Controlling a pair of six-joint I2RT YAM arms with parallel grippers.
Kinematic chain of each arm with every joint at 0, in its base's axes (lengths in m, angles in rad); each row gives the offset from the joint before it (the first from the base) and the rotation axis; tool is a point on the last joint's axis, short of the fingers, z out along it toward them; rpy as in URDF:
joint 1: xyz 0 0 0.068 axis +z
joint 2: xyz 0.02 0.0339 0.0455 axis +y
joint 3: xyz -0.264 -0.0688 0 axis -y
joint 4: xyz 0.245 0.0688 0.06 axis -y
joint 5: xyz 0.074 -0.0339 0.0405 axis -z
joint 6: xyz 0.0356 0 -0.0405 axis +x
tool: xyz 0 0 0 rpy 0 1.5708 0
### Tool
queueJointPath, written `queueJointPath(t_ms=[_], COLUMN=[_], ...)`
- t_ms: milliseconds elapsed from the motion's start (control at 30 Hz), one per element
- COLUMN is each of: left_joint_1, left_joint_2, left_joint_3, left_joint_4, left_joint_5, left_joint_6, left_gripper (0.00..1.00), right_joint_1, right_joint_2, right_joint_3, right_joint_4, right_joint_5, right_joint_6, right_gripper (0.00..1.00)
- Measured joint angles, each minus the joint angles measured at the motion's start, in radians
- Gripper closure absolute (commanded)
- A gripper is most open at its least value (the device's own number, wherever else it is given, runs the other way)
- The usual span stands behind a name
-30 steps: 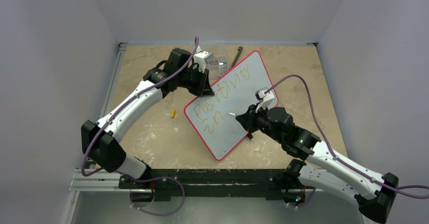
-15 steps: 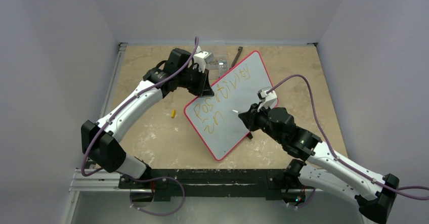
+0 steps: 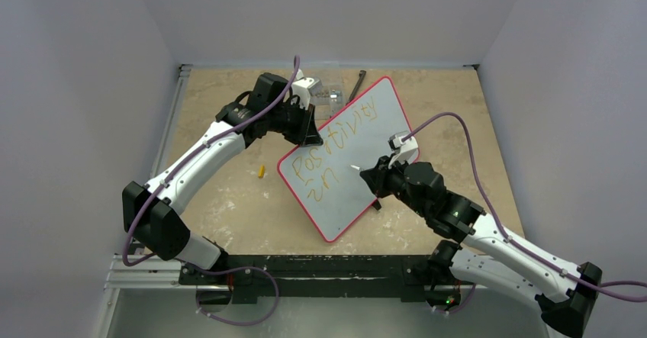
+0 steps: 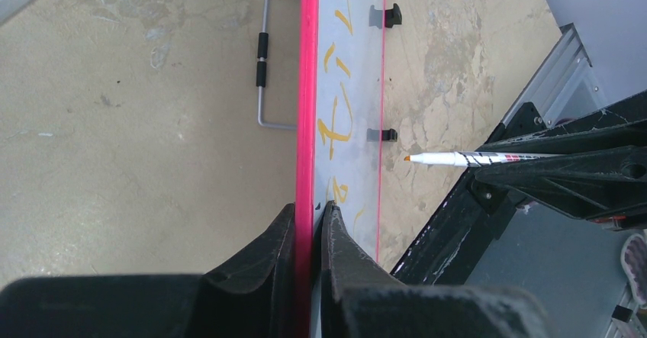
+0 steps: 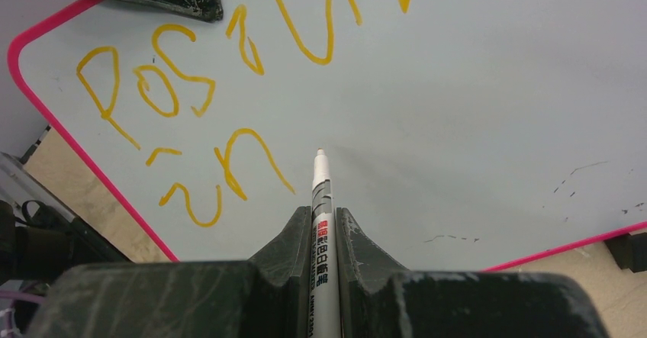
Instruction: Write a sentence on the whiteboard
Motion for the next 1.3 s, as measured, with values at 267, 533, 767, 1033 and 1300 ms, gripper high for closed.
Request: queueJointPath(t_ms=[267,533,767,1033,1300], left_joint_1=[-0.001,-0.002,-0.002,-0.007,-0.009], left_joint_2=[0.0,0.0,0.0,-0.005,-0.01], left_joint_3=[0.0,0.0,0.0,0.0,0.0], left_joint_4=[0.0,0.0,0.0,0.0,-0.005], left_joint_5=[0.0,0.0,0.0,-0.002,-0.007], left_joint_6=[0.003,0.006,0.006,0.007,0.01], left_gripper=[1.0,1.0,1.0,1.0,1.0], right_joint_1=[0.0,0.0,0.0,0.0,0.0], right_joint_2=[-0.02,-0.031,-0.031,-0.023,-0.022], right_joint_3=[-0.002,-0.005,-0.005,-0.007,-0.019], right_joint_4=[0.0,0.0,0.001,0.008,0.022], right_joint_5=[0.006,0.024,0.023,0.023,0.022], right_joint_6=[-0.003,-0.003,-0.003,-0.002,0.002], right_gripper=[1.0,1.0,1.0,1.0,1.0])
